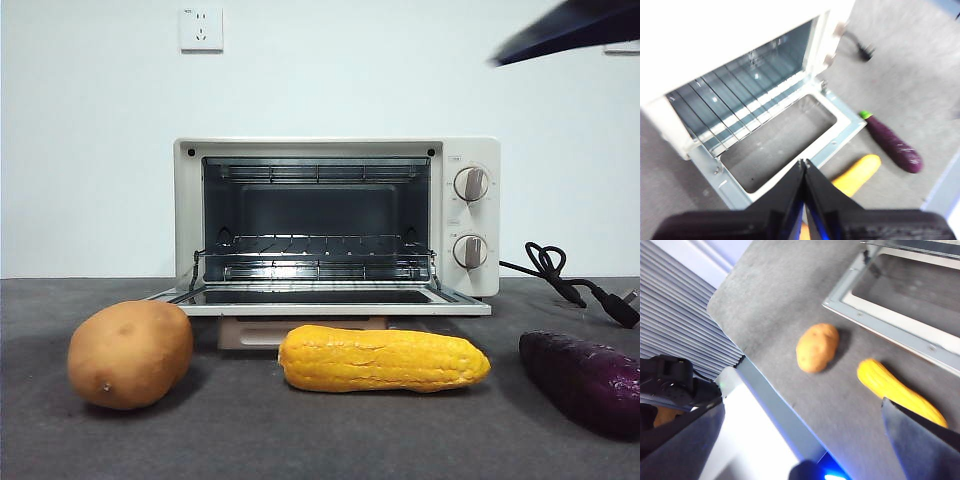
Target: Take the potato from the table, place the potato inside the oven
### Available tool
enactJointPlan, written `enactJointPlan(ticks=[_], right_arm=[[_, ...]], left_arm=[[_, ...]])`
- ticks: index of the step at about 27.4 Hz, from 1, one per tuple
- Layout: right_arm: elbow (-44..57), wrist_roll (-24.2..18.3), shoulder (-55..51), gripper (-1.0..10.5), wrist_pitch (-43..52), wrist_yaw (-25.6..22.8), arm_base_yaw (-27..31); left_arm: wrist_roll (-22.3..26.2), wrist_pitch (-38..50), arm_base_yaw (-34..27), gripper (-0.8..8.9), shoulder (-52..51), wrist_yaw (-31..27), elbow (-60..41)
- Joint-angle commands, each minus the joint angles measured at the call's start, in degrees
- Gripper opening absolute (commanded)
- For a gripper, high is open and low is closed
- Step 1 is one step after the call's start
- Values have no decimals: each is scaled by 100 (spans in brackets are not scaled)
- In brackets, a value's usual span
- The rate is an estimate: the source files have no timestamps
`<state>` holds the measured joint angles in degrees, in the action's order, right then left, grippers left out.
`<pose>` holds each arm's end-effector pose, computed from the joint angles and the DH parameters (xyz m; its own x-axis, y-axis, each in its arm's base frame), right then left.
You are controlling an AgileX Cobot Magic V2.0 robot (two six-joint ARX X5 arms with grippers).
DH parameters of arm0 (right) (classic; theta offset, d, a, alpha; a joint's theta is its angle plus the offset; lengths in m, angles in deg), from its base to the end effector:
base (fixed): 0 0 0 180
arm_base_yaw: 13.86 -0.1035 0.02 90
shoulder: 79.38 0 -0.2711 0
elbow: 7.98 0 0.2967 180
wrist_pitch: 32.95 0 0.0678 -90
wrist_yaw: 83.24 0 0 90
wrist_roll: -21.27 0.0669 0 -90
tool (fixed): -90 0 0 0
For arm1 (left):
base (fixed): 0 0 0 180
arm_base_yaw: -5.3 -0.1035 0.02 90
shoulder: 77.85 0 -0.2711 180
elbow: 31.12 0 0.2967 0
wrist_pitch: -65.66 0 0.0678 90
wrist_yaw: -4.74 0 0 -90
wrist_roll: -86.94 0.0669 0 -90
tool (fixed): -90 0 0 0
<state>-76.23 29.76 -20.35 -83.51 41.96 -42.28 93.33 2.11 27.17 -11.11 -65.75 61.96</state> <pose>0.2150 0.1602 0.3026 0.2652 0.7990 -0.5397 -0.6753 0.5535 0.4874 0.2544 -0.1262 0.4051 0.5723 -0.5896 -0.5700 0.6567 0.7458 -0.1121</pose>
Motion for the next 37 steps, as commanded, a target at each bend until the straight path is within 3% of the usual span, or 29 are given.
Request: enactJointPlan(ticks=[1,10,23,34,37], right_arm=[[-9,529,468,659,557,-361,-621],[-61,1377,2214,659,2441,-1631,-2098],[-1394,1587,4328,659,2302,-3386,-2892],[-1414,1816,4951,658,2411,-3530,-2938],[-1414,2020,5112,657,2450,-3346,-2948]], left_arm=[[-15,-186,-15,-8,-407,-4,-33],[-17,-866,-13,-8,-1314,-4,-33],[-20,-1397,-9,-8,-1707,0,-33],[-15,-1394,-2,-8,-1738,7,-33],[-15,-1392,-2,-8,-1738,20,-33]])
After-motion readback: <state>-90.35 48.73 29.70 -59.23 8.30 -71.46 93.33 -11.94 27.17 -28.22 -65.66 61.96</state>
